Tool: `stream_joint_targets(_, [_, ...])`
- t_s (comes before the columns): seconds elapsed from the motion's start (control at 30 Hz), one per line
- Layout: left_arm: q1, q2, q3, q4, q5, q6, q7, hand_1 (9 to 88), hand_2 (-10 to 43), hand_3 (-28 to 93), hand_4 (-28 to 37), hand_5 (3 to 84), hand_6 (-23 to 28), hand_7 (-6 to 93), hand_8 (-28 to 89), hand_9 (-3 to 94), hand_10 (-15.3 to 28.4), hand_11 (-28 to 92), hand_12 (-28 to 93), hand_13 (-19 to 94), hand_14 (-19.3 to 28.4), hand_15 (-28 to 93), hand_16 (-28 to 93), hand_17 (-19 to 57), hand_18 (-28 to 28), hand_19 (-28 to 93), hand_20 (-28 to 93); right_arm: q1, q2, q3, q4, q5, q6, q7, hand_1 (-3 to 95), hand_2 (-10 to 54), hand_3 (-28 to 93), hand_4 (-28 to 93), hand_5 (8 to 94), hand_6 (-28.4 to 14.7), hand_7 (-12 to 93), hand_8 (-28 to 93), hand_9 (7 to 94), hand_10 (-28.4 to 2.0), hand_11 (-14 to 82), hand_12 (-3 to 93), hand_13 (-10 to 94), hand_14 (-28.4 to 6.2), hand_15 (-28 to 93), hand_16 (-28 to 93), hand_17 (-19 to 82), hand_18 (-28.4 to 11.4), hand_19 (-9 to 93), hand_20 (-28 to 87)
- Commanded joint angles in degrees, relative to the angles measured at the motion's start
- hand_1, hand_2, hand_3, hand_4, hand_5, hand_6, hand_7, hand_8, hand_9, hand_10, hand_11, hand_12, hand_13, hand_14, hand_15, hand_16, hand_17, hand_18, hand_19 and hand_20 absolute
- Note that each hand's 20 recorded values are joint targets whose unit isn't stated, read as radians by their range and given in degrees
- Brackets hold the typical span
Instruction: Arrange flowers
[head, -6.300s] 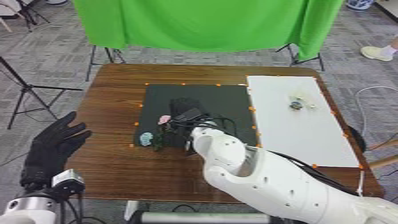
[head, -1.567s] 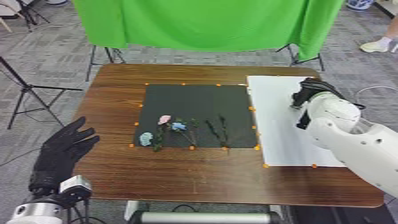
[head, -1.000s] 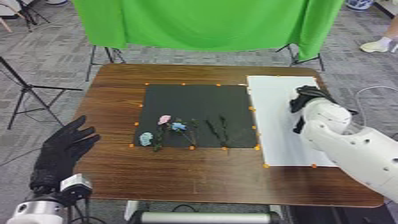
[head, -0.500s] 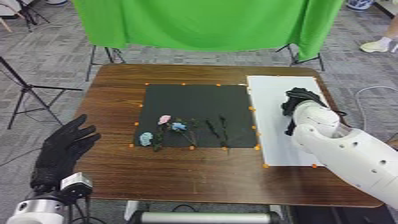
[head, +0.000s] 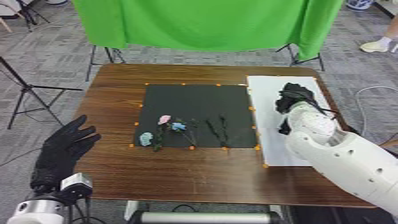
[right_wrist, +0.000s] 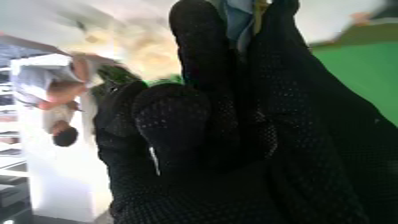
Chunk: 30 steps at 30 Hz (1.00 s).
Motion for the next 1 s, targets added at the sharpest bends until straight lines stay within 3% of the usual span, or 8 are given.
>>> stream_joint_targets(0.03, [1.3,-0.26,-0.27,-0.36,0.01,0.28,-0.36,24.2,4.7,81,-20.8,36.0,9.6,14.9,-10,34.9,20.4,30,10,25,26.7,53,-10,-11.6,23.6,57,3,2.1,-5.4,2.0,-5.1,-3.9,0.0,-5.4,53.2,-9.5,81,-28,85.0,-1.1,23,2,90.7,-9.8,20.4,32.1,79,-7.2,79,14,37,-24.4,93,34])
stream_joint_targets(0.37, [1.3,-0.23,-0.18,-0.48,0.02,0.44,-0.07,24.1,4.7,81,-20.8,36.0,9.6,14.9,-10,34.9,20.4,30,10,25,26.6,53,-10,-11.6,23.6,57,3,4.7,-18.0,-2.4,-3.6,-4.7,-2.2,-9.3,53.2,-9.5,81,-28,85.0,-1.2,22,3,90.4,-9.7,21.2,32.2,79,-7.2,79,14,37,-24.4,93,35])
stream_joint_targets(0.6, [0.3,0.12,0.16,0.07,0.04,-0.01,-0.31,24.1,4.7,81,-20.9,36.0,9.6,14.8,-10,34.8,20.5,30,10,25,26.7,53,-10,-11.6,23.6,57,3,5.0,-24.6,-5.8,0.6,-4.4,-2.3,-8.2,53.0,-9.5,81,-28,85.1,-1.1,22,3,90.3,-9.6,21.4,32.4,78,-7.2,80,14,36,-24.3,93,35])
stream_joint_targets(1.0, [-1.5,0.53,-0.05,1.01,0.16,-0.99,-0.95,24.0,4.7,81,-20.9,36.1,9.7,14.7,-10,34.9,20.3,30,10,25,26.7,53,-10,-11.6,23.6,57,3,5.0,-27.6,-9.6,4.2,-4.2,-2.8,-7.5,52.6,-9.5,81,-28,84.6,-1.0,23,3,89.9,-9.5,21.5,32.6,78,-7.4,79,14,36,-24.1,93,34])
